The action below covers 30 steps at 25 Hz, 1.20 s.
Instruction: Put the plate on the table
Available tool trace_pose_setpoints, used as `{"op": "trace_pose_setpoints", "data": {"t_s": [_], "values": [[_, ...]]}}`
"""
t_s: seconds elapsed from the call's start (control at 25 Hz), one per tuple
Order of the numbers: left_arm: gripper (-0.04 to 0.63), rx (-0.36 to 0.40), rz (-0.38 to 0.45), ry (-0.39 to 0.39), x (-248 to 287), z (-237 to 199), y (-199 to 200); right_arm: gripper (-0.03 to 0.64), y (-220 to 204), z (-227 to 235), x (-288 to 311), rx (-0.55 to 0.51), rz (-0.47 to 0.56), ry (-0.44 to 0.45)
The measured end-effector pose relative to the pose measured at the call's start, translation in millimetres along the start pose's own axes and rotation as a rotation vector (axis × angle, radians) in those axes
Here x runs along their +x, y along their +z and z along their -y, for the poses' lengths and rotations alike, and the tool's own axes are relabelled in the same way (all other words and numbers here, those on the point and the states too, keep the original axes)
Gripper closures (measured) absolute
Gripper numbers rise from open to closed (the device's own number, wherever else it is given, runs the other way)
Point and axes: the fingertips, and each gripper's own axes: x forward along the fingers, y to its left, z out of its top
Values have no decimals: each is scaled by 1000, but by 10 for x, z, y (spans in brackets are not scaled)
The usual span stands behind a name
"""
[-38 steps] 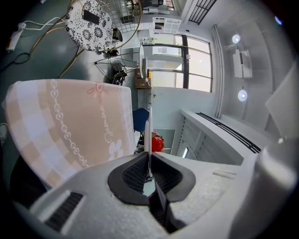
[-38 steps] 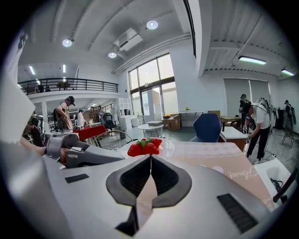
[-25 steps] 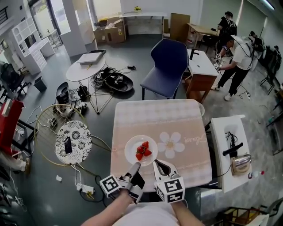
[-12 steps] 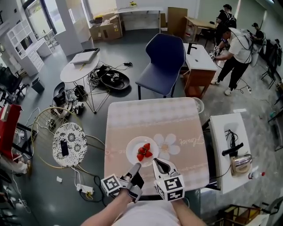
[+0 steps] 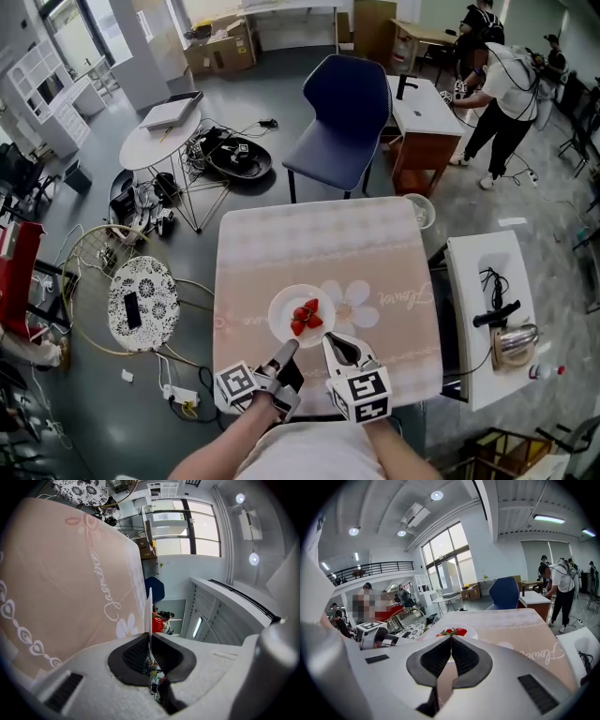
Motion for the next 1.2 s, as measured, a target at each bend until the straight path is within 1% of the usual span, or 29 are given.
{"op": "trace_pose_setpoints", "data": {"t_s": [0.2, 0.32, 0.52, 0.68, 0.96, 1.12, 1.2], "values": [[575, 13, -17, 29, 106, -127, 20, 612, -45, 77, 52, 18, -17, 9], [575, 4, -22, 52, 168, -209, 6, 612, -84, 117, 71, 28, -24, 11], [575, 28, -42, 95, 256, -336, 10, 612, -114, 161, 102, 41, -32, 15], [571, 17, -34, 119, 307, -379, 23, 612, -106, 192, 126, 51, -34, 21], [565, 24, -33, 159, 333, -481, 69, 612, -136, 232, 165, 62, -46, 30], [566, 17, -23, 208, 308, -577, 94, 612, -139, 208, 195, 60, -50, 39], [566, 26, -20, 230, 299, -602, 103, 612, -133, 183, 203, 61, -53, 47]]}}
